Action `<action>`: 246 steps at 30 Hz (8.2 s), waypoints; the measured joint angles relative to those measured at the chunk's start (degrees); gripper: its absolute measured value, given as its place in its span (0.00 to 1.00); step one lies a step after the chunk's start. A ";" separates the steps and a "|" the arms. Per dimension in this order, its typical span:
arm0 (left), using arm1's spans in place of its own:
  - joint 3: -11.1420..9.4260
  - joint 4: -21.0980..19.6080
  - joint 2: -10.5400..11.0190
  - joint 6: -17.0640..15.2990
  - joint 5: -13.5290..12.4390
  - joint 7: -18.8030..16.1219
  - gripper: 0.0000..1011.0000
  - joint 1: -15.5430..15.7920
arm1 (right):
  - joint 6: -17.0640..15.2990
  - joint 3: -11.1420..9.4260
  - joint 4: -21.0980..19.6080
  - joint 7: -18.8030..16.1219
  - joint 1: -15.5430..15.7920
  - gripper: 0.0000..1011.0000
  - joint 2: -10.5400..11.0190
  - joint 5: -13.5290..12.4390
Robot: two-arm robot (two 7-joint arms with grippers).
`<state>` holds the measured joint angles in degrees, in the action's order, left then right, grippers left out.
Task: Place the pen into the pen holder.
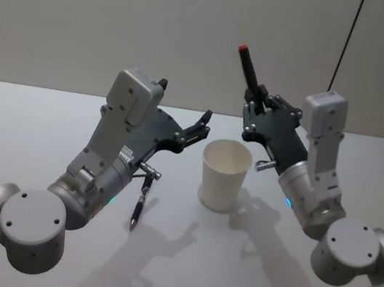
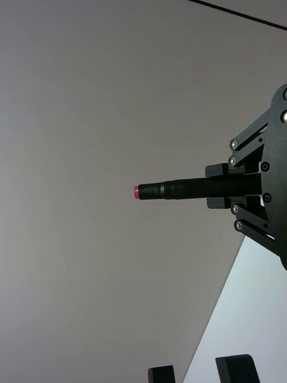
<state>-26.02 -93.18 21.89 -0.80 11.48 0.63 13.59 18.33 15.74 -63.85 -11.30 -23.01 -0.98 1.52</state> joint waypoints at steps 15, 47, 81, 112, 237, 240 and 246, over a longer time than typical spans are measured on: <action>0.00 0.00 0.00 0.00 0.00 0.00 0.99 0.00 | 2.85 0.80 10.15 -0.58 -4.91 0.17 -2.06 2.13; 0.00 0.00 0.00 0.00 0.00 0.00 0.99 0.00 | 6.62 1.31 22.73 -2.58 -10.14 0.28 -3.99 2.10; 0.00 0.00 0.00 0.00 0.00 0.00 0.99 0.00 | 5.91 0.27 17.84 -1.38 -7.48 0.99 -2.90 -0.33; 0.00 0.00 0.00 0.00 0.00 -0.01 0.99 0.00 | -9.25 -3.19 -16.85 11.47 11.60 0.99 4.39 -5.74; 2.46 20.16 -6.60 -32.67 15.33 -4.74 0.92 5.95 | -15.33 -5.67 -28.86 14.09 21.17 0.99 9.15 -9.02; 2.48 20.66 -6.76 -32.89 15.20 -4.74 0.85 6.12 | -15.33 -5.67 -28.86 14.09 21.17 0.99 9.15 -9.02; 2.57 21.42 -7.08 -33.10 14.83 -4.94 0.67 6.46 | -15.33 -5.67 -28.86 14.09 21.17 0.99 9.15 -9.02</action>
<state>-23.46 -71.76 14.82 -33.90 26.30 -4.31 20.04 2.99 10.08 -92.70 2.79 -1.83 8.17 -7.50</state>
